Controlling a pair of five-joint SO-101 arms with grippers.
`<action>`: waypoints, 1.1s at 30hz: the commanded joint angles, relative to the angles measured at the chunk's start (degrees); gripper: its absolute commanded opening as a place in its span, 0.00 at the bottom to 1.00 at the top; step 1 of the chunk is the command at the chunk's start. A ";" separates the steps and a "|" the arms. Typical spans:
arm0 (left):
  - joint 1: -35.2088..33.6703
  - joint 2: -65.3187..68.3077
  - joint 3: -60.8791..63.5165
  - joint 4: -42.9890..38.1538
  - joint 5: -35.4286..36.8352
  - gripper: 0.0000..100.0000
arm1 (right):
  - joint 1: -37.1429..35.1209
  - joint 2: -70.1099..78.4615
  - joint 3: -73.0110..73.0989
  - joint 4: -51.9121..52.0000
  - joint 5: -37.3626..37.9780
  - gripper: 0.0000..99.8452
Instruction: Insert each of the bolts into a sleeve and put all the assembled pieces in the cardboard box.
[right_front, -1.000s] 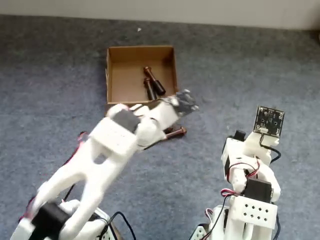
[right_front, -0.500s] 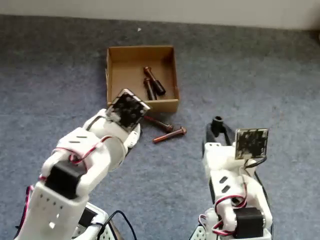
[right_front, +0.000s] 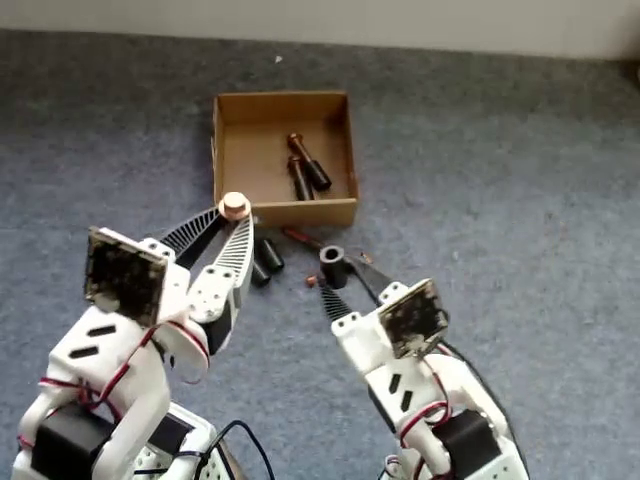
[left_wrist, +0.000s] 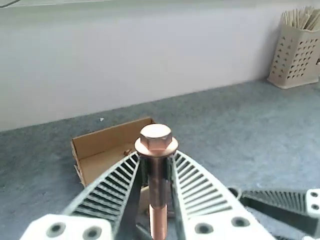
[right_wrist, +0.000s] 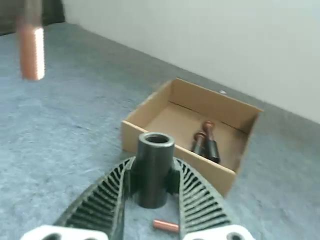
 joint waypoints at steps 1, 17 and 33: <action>-0.22 -2.24 -0.31 -2.20 4.31 0.00 | -4.70 -0.84 1.63 -6.81 1.14 0.01; 0.92 -14.73 17.98 -15.74 11.69 0.00 | -9.45 -0.84 9.27 -17.27 4.48 0.01; 6.20 -18.24 22.20 -15.74 11.25 0.01 | -13.05 -0.84 8.75 -17.19 4.66 0.01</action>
